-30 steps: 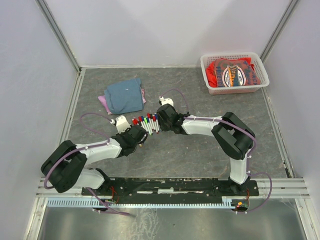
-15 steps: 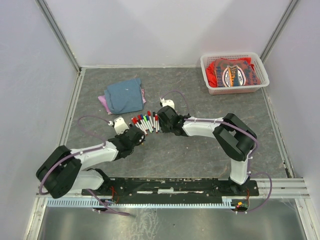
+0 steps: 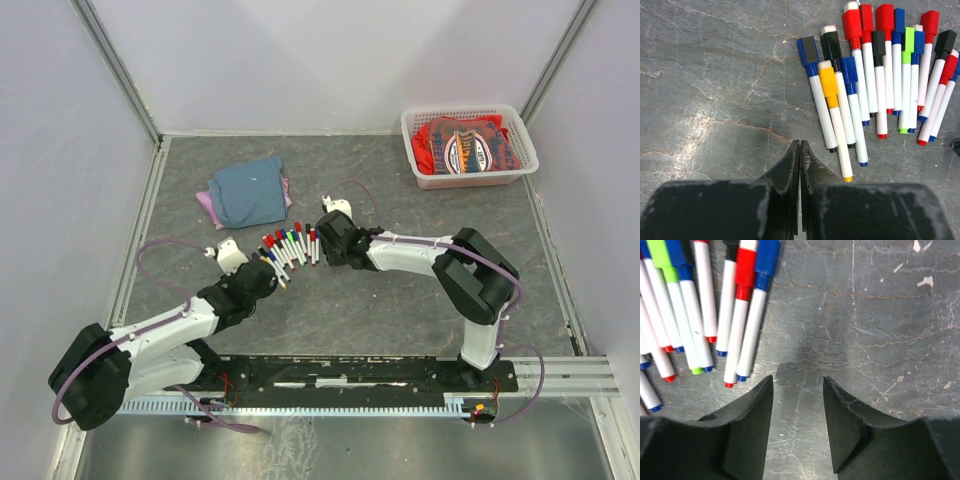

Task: Open the pen caps
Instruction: Adjust the pen at the center of the board, then pick up the pen from the center of the board.

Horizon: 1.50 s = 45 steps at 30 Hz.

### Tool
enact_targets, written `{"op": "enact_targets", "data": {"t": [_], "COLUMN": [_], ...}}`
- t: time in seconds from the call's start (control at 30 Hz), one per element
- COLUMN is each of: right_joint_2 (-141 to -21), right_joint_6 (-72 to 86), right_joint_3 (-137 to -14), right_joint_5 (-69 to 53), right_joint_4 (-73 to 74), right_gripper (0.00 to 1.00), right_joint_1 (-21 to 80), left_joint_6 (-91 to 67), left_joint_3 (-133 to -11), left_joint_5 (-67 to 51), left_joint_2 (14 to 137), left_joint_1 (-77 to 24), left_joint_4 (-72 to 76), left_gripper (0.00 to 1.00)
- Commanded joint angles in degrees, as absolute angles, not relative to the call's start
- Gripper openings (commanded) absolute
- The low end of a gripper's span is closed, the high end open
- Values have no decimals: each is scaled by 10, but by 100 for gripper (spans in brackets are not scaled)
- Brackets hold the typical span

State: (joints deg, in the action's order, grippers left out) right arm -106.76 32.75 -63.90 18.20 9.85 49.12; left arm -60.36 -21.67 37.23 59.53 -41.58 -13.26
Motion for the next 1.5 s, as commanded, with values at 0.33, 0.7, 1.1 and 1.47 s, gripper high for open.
{"op": "enact_targets", "data": {"t": [0.33,0.7,1.1,1.47], "right_joint_2": [-1107,-1135,-1148,-1157], "right_joint_6": [332,338,339,335], "right_joint_3": [-750,-775,-779,-780], "right_joint_5": [164,179,178,190], "right_joint_4": [123,136,141,155], "right_gripper": [51,50,49,48], "right_joint_1": [493,493,493,493], "left_joint_6": [-557,-547,-551,-552], "left_joint_3": [-206,-202,-194,-195], "left_joint_5": [355,353,353,352], "left_joint_2": [549,526,518,518], "left_joint_1": [-414,-414,-414,-414], "left_joint_4": [-104,-101,-99,-95], "left_gripper": [23,35,34,34]}}
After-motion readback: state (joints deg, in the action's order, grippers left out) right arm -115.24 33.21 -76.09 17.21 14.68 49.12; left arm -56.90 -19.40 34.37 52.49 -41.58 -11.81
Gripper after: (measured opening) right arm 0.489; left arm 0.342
